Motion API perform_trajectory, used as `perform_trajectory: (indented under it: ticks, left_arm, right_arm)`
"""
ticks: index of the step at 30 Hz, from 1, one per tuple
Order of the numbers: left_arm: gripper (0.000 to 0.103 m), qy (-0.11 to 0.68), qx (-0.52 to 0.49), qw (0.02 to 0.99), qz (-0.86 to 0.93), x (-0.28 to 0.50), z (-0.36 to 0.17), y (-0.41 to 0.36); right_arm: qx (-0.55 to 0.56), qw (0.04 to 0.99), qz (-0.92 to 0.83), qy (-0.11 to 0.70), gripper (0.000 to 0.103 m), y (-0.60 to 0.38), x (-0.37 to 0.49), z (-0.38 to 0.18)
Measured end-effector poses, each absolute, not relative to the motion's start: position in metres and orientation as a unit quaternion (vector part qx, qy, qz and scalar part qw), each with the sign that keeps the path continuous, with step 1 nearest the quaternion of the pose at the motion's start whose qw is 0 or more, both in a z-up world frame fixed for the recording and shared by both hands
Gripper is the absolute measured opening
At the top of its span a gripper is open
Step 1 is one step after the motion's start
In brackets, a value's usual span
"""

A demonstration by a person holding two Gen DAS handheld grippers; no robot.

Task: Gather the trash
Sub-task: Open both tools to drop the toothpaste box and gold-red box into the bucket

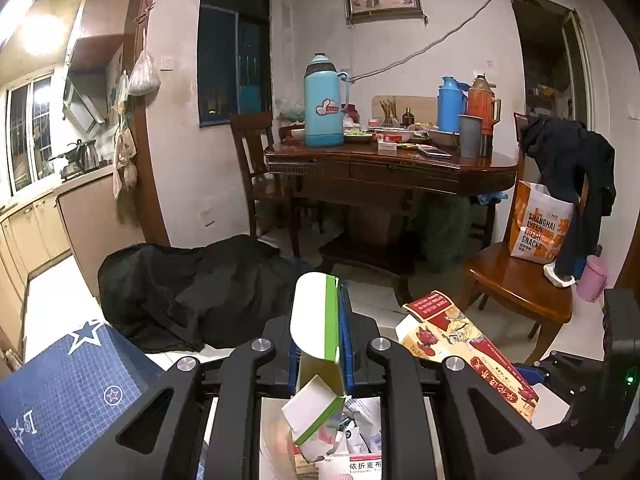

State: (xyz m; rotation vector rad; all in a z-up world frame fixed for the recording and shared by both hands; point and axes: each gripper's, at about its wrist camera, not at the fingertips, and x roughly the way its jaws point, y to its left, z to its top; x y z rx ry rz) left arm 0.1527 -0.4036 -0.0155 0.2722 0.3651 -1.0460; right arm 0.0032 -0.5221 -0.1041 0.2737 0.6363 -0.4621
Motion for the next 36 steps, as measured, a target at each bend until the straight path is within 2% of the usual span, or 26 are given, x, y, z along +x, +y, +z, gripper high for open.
perform_trajectory:
  ticks: [15, 18, 19, 21, 31, 32, 33, 35, 36]
  left_arm:
    - [0.018, 0.172, 0.132, 0.842, -0.493, 0.151, -0.017, -0.405]
    - [0.019, 0.169, 0.133, 0.840, -0.498, 0.150, -0.017, -0.405]
    - [0.021, 0.169, 0.135, 0.840, -0.497, 0.149, -0.019, -0.406]
    - [0.041, 0.170, 0.135, 0.844, -0.491, 0.149, -0.021, -0.406]
    - [0.043, 0.167, 0.122, 0.857, -0.471, 0.153, -0.024, -0.385]
    - [0.048, 0.164, 0.122, 0.859, -0.469, 0.152, -0.024, -0.378]
    - [0.062, 0.159, 0.123, 0.862, -0.465, 0.149, -0.026, -0.369]
    - [0.075, 0.149, 0.122, 0.871, -0.452, 0.143, -0.028, -0.353]
    - [0.081, 0.143, 0.121, 0.872, -0.452, 0.138, -0.031, -0.339]
  right_arm:
    - [0.133, 0.912, -0.224, 0.316, 0.062, -0.524, 0.007, -0.104]
    - [0.129, 0.908, -0.211, 0.338, 0.063, -0.524, 0.014, -0.108]
    - [0.127, 0.907, -0.212, 0.341, 0.065, -0.525, 0.016, -0.110]
    - [0.123, 0.905, -0.220, 0.343, 0.075, -0.526, 0.017, -0.112]
    - [0.140, 0.903, -0.234, 0.332, 0.075, -0.530, -0.002, -0.114]
    - [0.141, 0.903, -0.236, 0.329, 0.075, -0.530, -0.005, -0.113]
    - [0.141, 0.904, -0.240, 0.324, 0.075, -0.527, -0.010, -0.110]
    - [0.143, 0.907, -0.246, 0.312, 0.076, -0.521, -0.022, -0.105]
    - [0.146, 0.908, -0.251, 0.302, 0.081, -0.515, -0.032, -0.101]
